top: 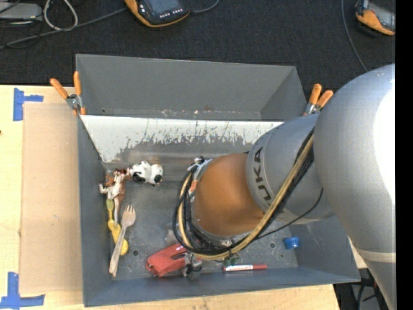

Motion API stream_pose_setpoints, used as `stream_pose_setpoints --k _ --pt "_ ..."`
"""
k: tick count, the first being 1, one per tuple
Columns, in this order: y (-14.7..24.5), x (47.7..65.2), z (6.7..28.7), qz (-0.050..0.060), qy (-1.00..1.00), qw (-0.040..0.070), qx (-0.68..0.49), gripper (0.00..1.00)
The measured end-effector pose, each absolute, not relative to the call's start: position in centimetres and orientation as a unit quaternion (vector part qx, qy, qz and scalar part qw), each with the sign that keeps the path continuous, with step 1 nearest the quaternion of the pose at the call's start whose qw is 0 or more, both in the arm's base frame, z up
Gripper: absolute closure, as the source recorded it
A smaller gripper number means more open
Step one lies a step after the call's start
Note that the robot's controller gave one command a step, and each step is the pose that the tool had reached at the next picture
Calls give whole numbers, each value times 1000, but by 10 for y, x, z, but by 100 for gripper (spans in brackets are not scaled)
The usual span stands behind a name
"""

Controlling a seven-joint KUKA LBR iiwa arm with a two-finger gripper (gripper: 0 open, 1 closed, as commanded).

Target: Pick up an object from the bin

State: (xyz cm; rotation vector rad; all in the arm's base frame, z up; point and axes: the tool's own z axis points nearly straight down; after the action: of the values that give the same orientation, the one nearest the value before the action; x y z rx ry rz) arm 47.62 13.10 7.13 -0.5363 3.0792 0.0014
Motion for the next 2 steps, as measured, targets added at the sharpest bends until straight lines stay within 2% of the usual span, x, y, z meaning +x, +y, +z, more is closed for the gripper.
stream_pose_setpoints --k 1,2 --pt "131 475 79 0 985 5 -171 100" --pt "131 473 107 0 985 3 -170 100"
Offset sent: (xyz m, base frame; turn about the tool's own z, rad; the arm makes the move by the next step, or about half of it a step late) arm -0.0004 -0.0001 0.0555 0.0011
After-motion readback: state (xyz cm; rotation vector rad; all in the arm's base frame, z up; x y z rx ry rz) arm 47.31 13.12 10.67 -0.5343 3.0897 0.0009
